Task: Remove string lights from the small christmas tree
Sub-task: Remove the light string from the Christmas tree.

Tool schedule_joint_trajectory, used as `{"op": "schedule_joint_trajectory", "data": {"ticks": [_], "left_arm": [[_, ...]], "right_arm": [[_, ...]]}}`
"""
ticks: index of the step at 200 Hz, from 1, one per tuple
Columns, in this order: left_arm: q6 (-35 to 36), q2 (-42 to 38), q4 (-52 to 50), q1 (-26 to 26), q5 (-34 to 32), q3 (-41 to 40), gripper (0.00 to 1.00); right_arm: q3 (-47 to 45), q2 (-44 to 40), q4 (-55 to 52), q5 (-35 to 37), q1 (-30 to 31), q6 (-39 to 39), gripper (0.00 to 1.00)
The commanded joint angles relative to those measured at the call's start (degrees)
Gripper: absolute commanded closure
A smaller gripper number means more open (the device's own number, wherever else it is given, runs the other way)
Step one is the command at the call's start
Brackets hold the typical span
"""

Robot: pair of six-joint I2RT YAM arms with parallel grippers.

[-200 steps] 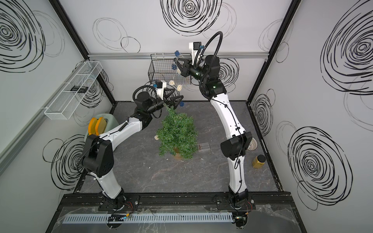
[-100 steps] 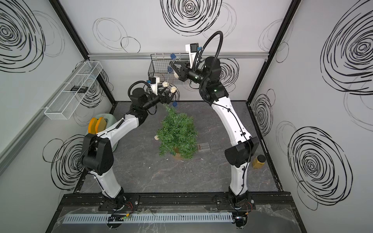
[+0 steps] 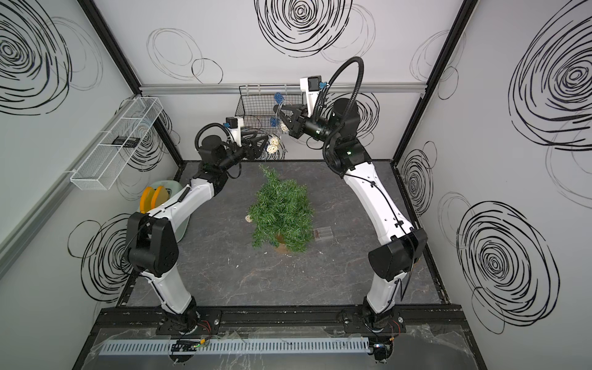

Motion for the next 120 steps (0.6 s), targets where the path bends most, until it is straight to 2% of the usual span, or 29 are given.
{"op": "schedule_joint_trajectory", "data": {"ticks": [1,49,120], "left_arm": [[1.4,-1.9,-0.5,1.1,-1.8,3.5,0.37],[1.8,-2.4,-2.5,3.7,-5.1,5.3,0.50],[-3.8,-9.0,3.6,7.9,-7.5,-0.5,0.60]], "right_arm": [[-2.9,-3.5,3.8,-0.7,0.7,-0.5,1.00],[-8.3,-6.3,4.5,-0.6,1.1,-0.6,1.00],[-7.6,-7.2,4.4,-1.7,1.6,-0.1,1.00]]}}
